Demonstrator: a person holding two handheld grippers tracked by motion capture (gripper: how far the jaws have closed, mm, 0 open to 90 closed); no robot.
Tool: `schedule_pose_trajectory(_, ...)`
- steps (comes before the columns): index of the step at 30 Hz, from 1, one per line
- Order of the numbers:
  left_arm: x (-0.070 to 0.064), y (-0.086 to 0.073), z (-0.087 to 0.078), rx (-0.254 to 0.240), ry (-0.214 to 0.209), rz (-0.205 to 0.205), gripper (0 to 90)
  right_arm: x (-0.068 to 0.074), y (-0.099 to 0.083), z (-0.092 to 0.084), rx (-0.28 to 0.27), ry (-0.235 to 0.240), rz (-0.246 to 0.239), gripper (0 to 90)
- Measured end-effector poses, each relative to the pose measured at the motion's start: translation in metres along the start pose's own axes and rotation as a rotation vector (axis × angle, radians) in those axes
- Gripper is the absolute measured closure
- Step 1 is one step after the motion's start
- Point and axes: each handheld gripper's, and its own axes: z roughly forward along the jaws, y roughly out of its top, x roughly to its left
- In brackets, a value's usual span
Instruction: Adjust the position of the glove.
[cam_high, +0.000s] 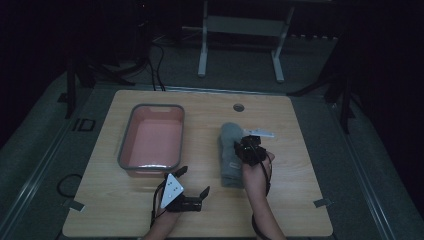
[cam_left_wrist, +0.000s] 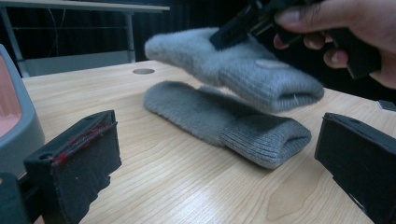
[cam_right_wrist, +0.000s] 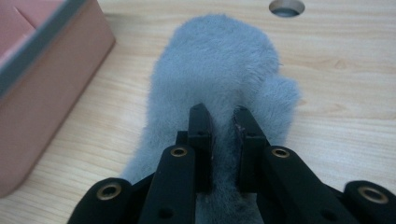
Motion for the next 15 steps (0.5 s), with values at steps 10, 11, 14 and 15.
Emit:
schedule_pose_trajectory(10, 0.000, 0.000, 0.000, 0.001, 0.001, -0.002, 0.2, 0.001, -0.015, 0.016, 0.053, 0.010, -0.012, 79.5)
schedule_pose_trajectory(11, 0.000, 0.000, 0.000, 0.001, 0.001, -0.001, 0.2, 0.001, -0.015, 0.018, 0.058, 0.011, -0.010, 79.3)
schedule_pose_trajectory(14, 0.000, 0.000, 0.000, 0.000, 0.000, -0.002, 0.2, 0.000, -0.017, 0.023, 0.065, 0.018, -0.011, 78.3)
schedule_pose_trajectory(15, 0.000, 0.000, 0.000, 0.000, 0.000, -0.003, 0.2, 0.000, -0.018, 0.024, 0.071, 0.025, -0.005, 77.6)
